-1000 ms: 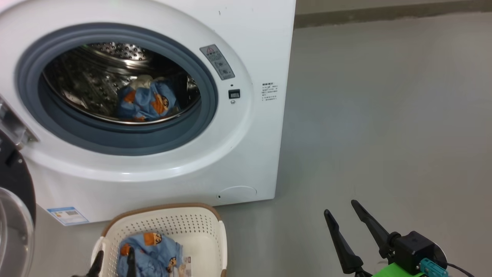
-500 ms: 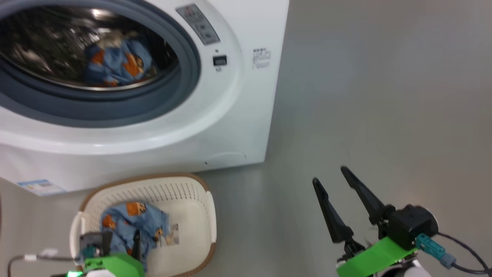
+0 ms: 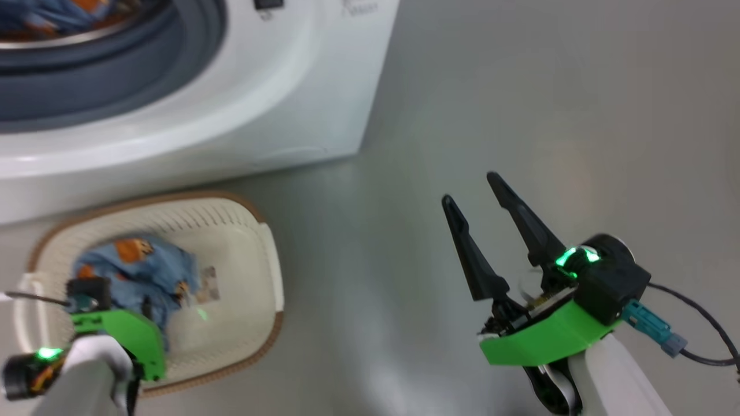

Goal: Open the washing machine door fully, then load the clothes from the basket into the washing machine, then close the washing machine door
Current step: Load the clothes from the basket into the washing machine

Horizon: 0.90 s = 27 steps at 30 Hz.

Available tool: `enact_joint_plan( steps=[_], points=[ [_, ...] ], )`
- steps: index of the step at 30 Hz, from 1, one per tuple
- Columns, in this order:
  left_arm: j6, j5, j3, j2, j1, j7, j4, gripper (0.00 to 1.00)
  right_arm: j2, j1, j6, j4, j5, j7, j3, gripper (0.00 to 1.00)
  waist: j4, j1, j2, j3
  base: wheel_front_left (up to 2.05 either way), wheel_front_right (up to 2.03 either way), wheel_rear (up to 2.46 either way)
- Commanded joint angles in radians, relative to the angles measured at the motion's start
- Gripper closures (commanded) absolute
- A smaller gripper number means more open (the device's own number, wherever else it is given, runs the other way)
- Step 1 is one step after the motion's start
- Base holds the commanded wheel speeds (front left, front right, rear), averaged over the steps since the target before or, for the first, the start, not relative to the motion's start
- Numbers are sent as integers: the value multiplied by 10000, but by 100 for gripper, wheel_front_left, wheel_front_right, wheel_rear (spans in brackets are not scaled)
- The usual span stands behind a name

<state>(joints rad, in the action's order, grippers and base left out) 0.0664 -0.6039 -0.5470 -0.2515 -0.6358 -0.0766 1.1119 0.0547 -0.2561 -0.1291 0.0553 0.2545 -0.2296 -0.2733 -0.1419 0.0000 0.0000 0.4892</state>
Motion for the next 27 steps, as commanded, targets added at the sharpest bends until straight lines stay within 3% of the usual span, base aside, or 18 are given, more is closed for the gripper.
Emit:
enact_joint_plan(
  steps=[1, 14, 24, 27],
  points=[
    [23, 100, 229, -535, -377, -19, 249, 0, -43, -266, -16, 163, 178, -156, -340, 0, -1091, 0, 0, 1848, 0, 0, 0],
    [288, 523, -50, -1631, -1888, 198, 1385, 0, -44, -1234, -16, 387, 1131, -318, -698, 0, -1825, 0, 0, 4012, 0, 0, 0],
    [1389, 701, -128, -2367, -2539, 409, 1637, 0, -45, -1465, -16, 681, 1633, -320, -843, 0, -2169, 0, 0, 5139, 0, 0, 0],
    [1518, 653, -94, -2420, -2578, 502, 1660, 0, -45, -1496, -16, 698, 1664, -320, -871, 0, -2174, 0, 0, 5208, 0, 0, 0]
  ],
)
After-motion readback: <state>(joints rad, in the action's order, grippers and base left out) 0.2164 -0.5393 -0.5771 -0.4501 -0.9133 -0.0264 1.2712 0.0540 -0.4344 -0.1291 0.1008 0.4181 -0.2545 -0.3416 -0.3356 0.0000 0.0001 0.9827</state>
